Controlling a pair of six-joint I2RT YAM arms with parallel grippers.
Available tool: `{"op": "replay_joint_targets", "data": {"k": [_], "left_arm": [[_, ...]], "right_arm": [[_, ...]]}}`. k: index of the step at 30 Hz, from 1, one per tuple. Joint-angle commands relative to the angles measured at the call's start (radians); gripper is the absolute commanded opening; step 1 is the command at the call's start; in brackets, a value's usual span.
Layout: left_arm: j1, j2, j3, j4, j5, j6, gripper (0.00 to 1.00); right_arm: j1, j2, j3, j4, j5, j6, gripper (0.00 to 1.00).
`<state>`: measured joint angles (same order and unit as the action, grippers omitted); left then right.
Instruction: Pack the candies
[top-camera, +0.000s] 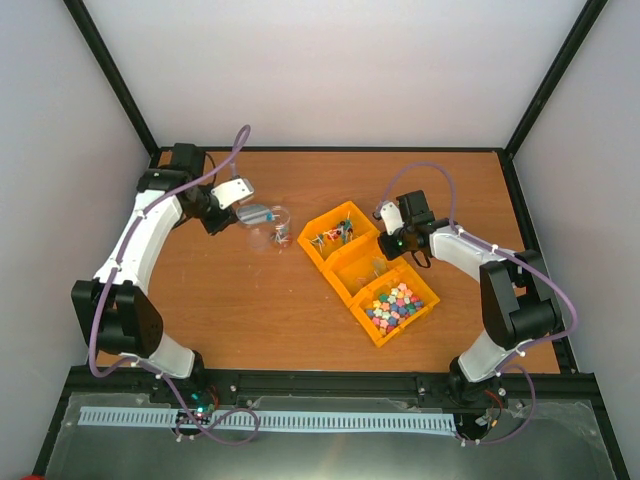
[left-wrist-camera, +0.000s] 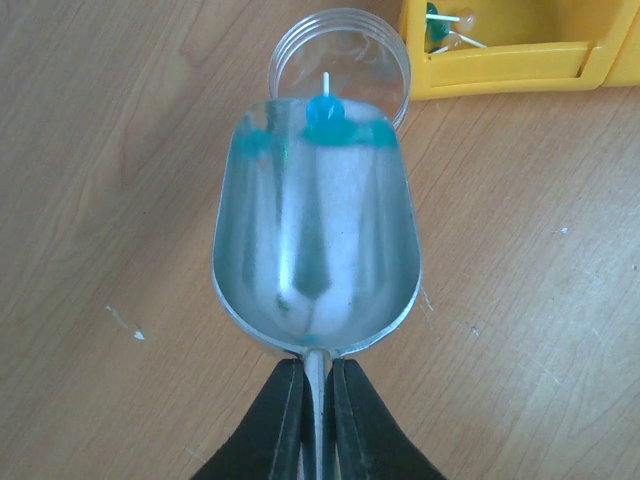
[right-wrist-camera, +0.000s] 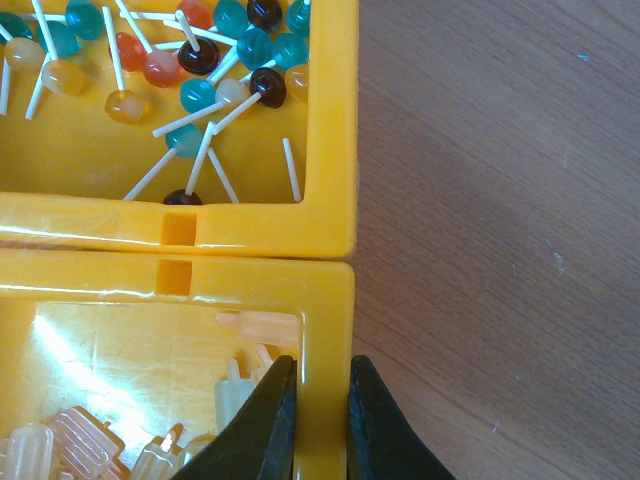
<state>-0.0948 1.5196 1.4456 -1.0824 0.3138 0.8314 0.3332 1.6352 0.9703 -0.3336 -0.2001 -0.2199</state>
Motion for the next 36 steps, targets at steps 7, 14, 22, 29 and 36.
{"op": "replay_joint_targets", "data": {"k": [7, 14, 22, 29, 36], "left_arm": [[-0.019, 0.018, 0.093, -0.057, -0.044, 0.062, 0.01], [-0.061, 0.020, 0.096, -0.058, -0.093, 0.074, 0.01], [-0.121, 0.024, 0.105, -0.033, -0.231, 0.085, 0.01], [-0.141, 0.017, 0.115, -0.031, -0.253, 0.101, 0.01], [-0.141, 0.036, 0.179, -0.059, -0.154, 0.029, 0.01]], "right_arm": [[-0.010, 0.027, 0.015, 0.013, 0.035, 0.008, 0.03], [-0.010, 0.028, 0.016, 0.014, 0.035, 0.007, 0.03], [-0.010, 0.027, 0.016, 0.012, 0.035, 0.008, 0.03], [-0.010, 0.031, 0.018, 0.010, 0.034, 0.010, 0.03], [-0.010, 0.031, 0.021, 0.010, 0.033, 0.010, 0.03]]}}
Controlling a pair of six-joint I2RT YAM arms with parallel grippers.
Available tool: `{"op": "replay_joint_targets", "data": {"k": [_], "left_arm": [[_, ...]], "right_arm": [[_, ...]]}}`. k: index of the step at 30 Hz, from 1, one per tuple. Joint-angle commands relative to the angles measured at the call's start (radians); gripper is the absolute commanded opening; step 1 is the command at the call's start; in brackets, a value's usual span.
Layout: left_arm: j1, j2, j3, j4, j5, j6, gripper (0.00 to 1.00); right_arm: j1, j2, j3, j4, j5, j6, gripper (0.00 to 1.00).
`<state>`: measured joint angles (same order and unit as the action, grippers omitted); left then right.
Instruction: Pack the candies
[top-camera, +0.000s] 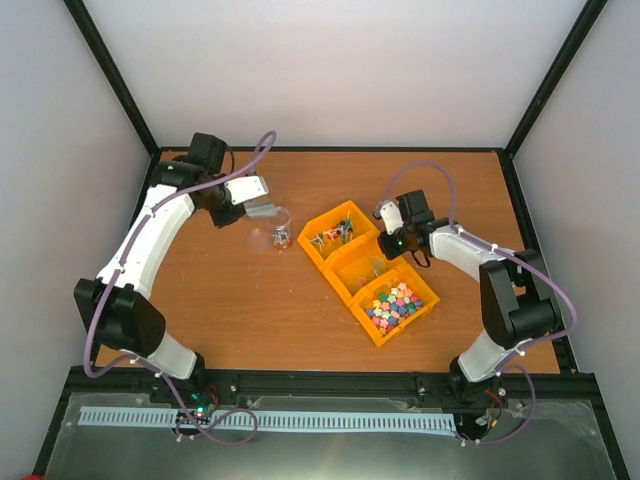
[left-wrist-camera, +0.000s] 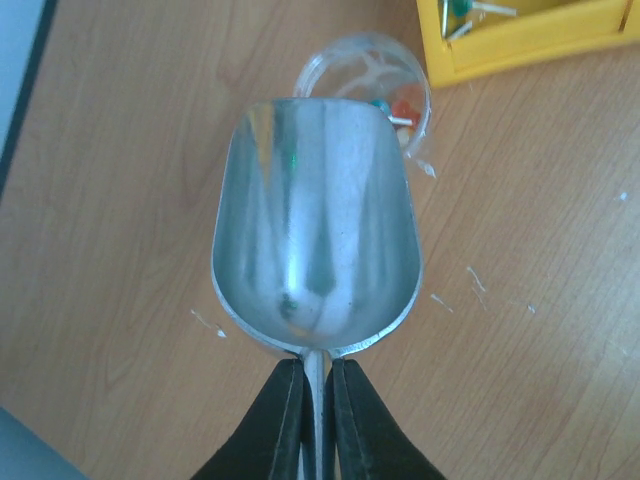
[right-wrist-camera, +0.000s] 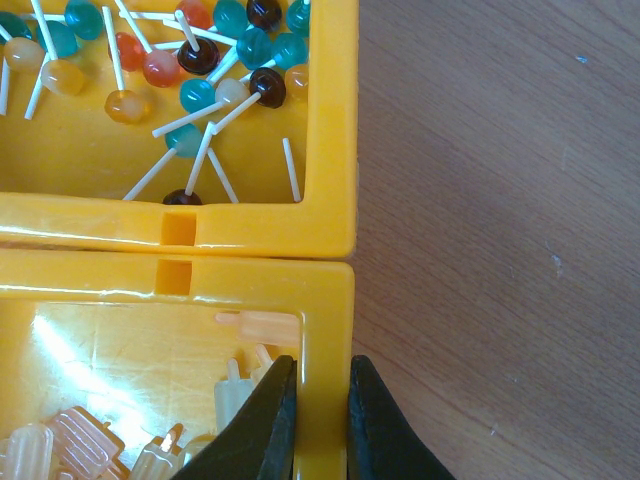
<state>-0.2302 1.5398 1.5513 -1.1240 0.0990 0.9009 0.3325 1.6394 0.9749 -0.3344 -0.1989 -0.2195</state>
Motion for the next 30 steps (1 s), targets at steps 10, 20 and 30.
{"op": "replay_joint_targets", "data": {"k": [10, 20, 30], "left_arm": [[-0.104, 0.020, 0.142, -0.077, 0.103, -0.151, 0.01], [-0.284, 0.225, 0.309, -0.237, 0.022, -0.373, 0.01], [-0.363, 0.414, 0.448, -0.313, -0.055, -0.480, 0.01]], "right_arm": [[-0.009, 0.028, 0.019, 0.008, 0.023, 0.013, 0.03], [-0.009, 0.022, 0.015, 0.006, 0.025, 0.016, 0.03], [-0.010, 0.024, 0.018, 0.005, 0.017, 0.023, 0.03]]}}
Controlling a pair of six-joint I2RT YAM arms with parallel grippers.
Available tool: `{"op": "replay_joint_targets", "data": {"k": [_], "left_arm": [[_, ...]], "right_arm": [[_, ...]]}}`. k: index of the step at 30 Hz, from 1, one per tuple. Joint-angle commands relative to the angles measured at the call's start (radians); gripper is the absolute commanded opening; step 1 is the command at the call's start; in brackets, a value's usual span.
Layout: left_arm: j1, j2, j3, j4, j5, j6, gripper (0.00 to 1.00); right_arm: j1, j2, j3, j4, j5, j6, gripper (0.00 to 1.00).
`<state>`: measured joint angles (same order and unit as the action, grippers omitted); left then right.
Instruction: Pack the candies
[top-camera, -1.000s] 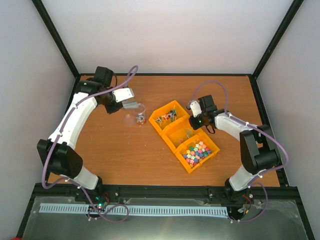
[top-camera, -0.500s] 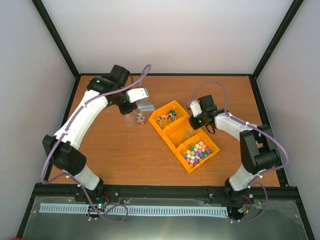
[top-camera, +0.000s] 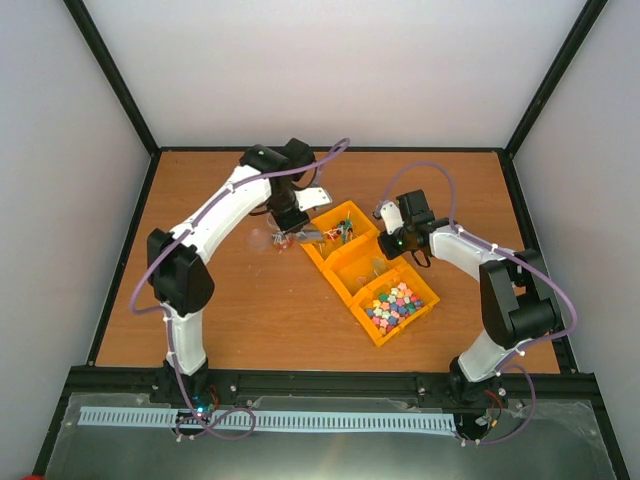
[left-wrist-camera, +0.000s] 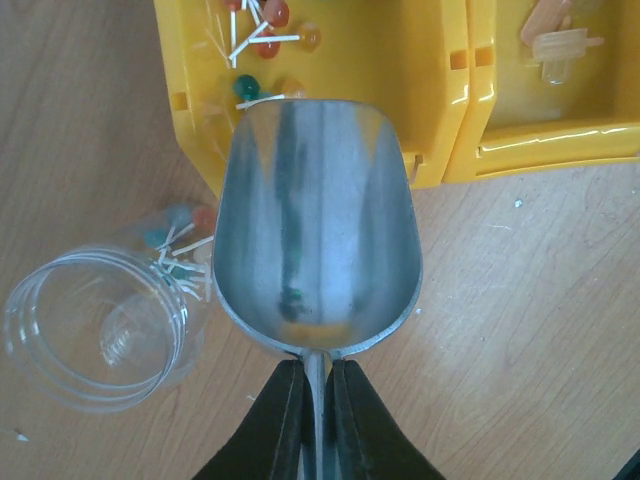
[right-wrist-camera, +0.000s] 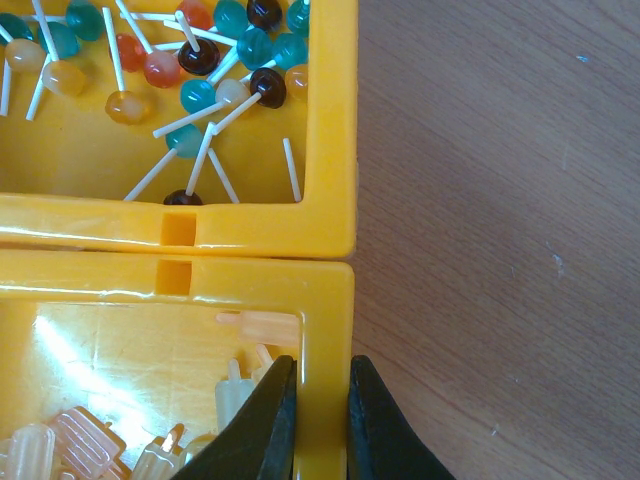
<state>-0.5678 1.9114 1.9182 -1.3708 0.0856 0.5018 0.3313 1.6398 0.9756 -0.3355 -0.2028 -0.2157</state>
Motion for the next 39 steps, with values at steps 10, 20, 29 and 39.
{"op": "replay_joint_targets", "data": {"k": [10, 20, 29, 39], "left_arm": [[-0.056, 0.191, 0.165, -0.090, -0.114, -0.115, 0.01], [-0.056, 0.192, -0.016, 0.168, -0.044, -0.151, 0.01], [-0.057, 0.174, -0.220, 0.488, 0.044, -0.173, 0.01], [-0.057, 0.179, -0.349, 0.775, 0.149, -0.231, 0.01]], "right_arm": [[-0.009, 0.021, 0.014, 0.009, 0.009, 0.021, 0.03], [-0.008, 0.019, 0.003, 0.019, -0.007, 0.013, 0.03], [-0.008, 0.017, -0.003, 0.026, -0.015, 0.006, 0.03], [-0.008, 0.018, -0.005, 0.028, -0.013, 0.006, 0.03]]}}
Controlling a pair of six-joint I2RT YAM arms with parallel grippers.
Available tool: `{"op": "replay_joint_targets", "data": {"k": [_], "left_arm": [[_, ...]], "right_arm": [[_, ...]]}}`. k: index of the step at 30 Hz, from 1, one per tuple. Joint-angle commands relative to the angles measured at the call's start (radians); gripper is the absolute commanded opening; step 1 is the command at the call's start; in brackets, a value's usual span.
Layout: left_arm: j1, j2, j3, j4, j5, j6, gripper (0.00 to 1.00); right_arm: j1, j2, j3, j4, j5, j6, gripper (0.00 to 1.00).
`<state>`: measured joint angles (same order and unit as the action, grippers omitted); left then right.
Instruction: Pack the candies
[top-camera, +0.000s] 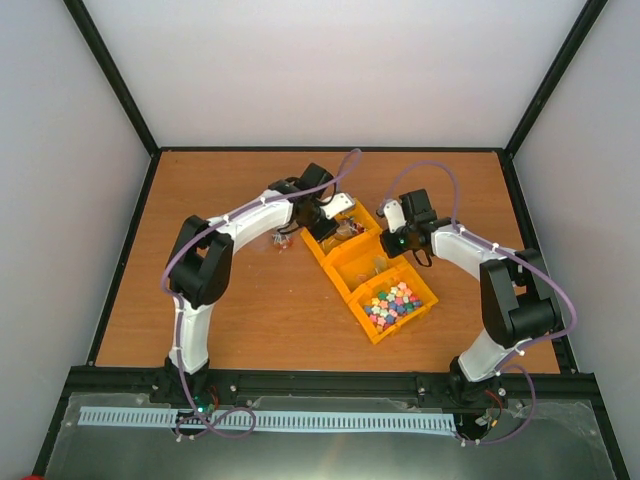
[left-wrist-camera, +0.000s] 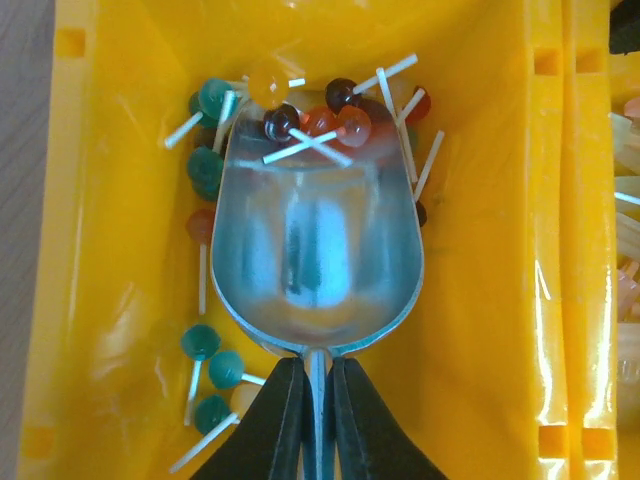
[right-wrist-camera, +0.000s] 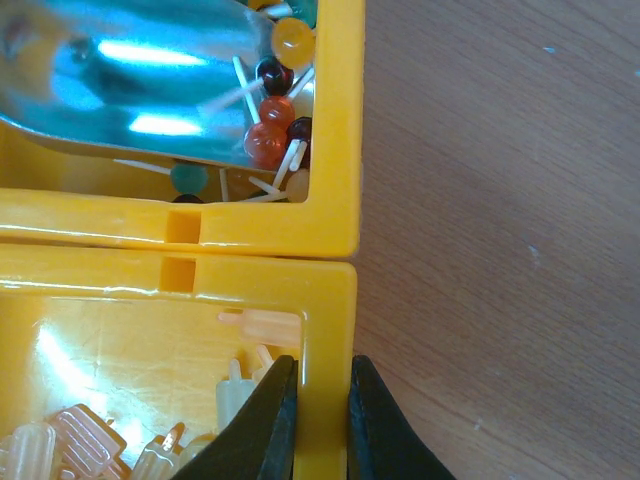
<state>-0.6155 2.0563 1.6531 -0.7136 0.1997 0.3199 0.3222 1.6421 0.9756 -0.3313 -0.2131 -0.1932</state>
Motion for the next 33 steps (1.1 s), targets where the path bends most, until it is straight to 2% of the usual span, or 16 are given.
{"op": "replay_joint_targets", "data": {"k": [1, 11, 33], "left_arm": [[-0.007, 0.023, -0.115, 0.151, 0.052, -0.050, 0.01], [0.033, -0.153, -0.372, 0.445, 0.140, -0.056, 0.01], [0.095, -0.324, -0.503, 0.546, 0.212, -0.066, 0.01]], "right_arm": [[0.000, 0.016, -0.004, 0.024, -0.001, -0.016, 0.03], [-0.002, 0.022, 0.001, 0.022, 0.027, -0.003, 0.03], [-0.012, 0.025, 0.001, 0.024, 0.054, -0.001, 0.03]]}}
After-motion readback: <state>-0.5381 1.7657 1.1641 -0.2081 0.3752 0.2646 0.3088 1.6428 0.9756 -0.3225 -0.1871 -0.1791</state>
